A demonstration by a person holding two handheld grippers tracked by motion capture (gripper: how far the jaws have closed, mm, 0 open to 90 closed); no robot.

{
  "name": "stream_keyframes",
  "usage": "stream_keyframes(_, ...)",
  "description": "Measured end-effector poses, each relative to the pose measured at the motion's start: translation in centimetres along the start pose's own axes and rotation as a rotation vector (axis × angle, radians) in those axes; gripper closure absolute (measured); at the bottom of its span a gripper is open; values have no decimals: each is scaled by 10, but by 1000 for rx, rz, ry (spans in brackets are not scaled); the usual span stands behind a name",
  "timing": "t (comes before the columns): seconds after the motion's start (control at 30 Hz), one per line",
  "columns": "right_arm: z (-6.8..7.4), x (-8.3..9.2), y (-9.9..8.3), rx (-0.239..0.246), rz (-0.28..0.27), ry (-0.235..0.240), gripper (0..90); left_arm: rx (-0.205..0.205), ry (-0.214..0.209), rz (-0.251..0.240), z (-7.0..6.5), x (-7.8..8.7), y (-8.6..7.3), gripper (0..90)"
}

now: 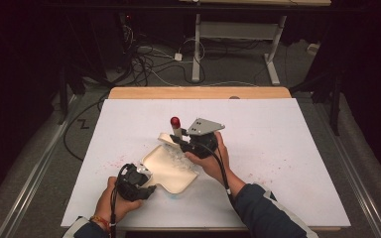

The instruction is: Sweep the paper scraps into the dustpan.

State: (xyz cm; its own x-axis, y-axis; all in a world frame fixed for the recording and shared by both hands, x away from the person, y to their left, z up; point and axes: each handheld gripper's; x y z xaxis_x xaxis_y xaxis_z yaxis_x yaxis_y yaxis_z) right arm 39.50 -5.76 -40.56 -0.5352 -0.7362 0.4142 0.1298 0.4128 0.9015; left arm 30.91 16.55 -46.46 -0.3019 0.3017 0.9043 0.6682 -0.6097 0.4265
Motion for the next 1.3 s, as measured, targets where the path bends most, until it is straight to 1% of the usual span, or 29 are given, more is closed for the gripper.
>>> stream_keyframes(0.03, 4, 1, 1, 1, -5, 10, 692, 0, 0, 1, 0, 0, 1, 632)
stream_keyframes(0.1, 12, 3, 3, 21, -7, 26, 695, 2, -2, -2, -1, -1, 1, 631)
stream_keyframes(0.13, 12, 3, 3, 21, -7, 26, 695, 8, -5, -8, -1, -1, 2, 631)
stream_keyframes(0.17, 20, 3, 5, 40, -3, 36, 696, 7, -8, -6, -2, -2, 3, 628)
stream_keyframes(0.2, 22, 2, 6, 55, -3, 35, 697, 7, -8, -6, -2, -2, 3, 627)
stream_keyframes(0.27, 25, 3, 7, 59, -11, 44, 701, -2, -6, -3, -3, -1, 4, 625)
stream_keyframes(0.37, 25, 5, 9, 57, -20, 49, 705, 0, -3, -5, -3, -2, 4, 626)
stream_keyframes(0.4, 23, 8, 12, 51, -32, 58, 705, -9, -3, -5, -3, -2, 3, 625)
stream_keyframes(0.47, 22, 13, 15, 67, -46, 42, 705, -14, -2, -6, -3, -2, 3, 628)
stream_keyframes(0.5, 22, 15, 17, 84, -55, 22, 705, -19, -4, -8, -2, -2, 3, 629)
stream_keyframes(0.53, 21, 18, 18, 91, -67, 13, 705, -19, -4, -8, -2, -2, 3, 629)
stream_keyframes(0.57, 20, 20, 20, 90, -72, 16, 705, -18, -7, -10, -2, -2, 3, 629)
stream_keyframes(0.63, 15, 25, 22, 69, -80, 21, 705, -17, -8, -12, -1, -2, 2, 630)
stream_keyframes(0.7, 14, 28, 24, 71, -85, 17, 705, -16, -11, -11, -2, -2, 2, 630)
stream_keyframes(0.73, 12, 36, 26, 81, -87, -7, 705, -14, -9, -12, -2, -2, 2, 630)
stream_keyframes(0.8, 8, 46, 27, 81, -89, -15, 705, -11, -9, -16, -2, -2, 2, 630)
stream_keyframes(0.83, 8, 46, 27, 81, -89, -15, 705, -8, -12, -15, -2, -2, 2, 630)
stream_keyframes(0.87, 6, 51, 27, 74, -88, -19, 705, -6, -13, -17, -1, -2, 2, 631)
stream_keyframes(0.93, 2, 62, 25, 79, -82, -30, 705, -14, -14, -14, -1, -2, 2, 631)
stream_keyframes(0.97, -1, 70, 21, 81, -60, -36, 705, -13, -16, -13, 0, -2, 2, 631)
stream_keyframes(1.0, -3, 75, 19, 88, -51, -39, 705, -14, -12, -13, 0, -2, 2, 632)
stream_keyframes(1.07, -7, 84, 14, 79, -32, -43, 705, -14, -12, -10, 2, -1, 2, 632)
stream_keyframes(1.1, -9, 90, 12, 74, -21, -43, 705, -7, -20, -8, 5, 0, 2, 632)
stream_keyframes(1.13, -11, 96, 9, 72, -20, -45, 705, -7, -20, -8, 5, 0, 2, 632)
stream_keyframes(1.17, -11, 103, 5, 68, -15, -50, 705, -8, -16, -5, 5, 0, 1, 632)
stream_keyframes(1.2, -11, 103, 5, 68, -15, -50, 705, -8, -10, -4, 5, 0, 0, 632)
stream_keyframes(1.23, -11, 116, -5, 75, 6, -56, 705, -6, -13, -6, 5, 0, -2, 632)
stream_keyframes(1.3, -7, 127, -12, 86, 32, -47, 705, -5, -13, -4, 5, 1, -2, 632)
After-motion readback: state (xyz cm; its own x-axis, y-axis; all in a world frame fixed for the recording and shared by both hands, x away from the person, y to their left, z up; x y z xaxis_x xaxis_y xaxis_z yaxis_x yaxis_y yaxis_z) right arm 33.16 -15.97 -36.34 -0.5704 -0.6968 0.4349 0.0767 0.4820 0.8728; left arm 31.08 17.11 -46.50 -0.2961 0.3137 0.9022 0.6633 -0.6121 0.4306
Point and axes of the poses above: each handheld gripper's, and its own axes: x roughly backward along the jaws, y roughly out of its top, z roughly to its left, and after that the axes turned 2 degrees about z, right-handed
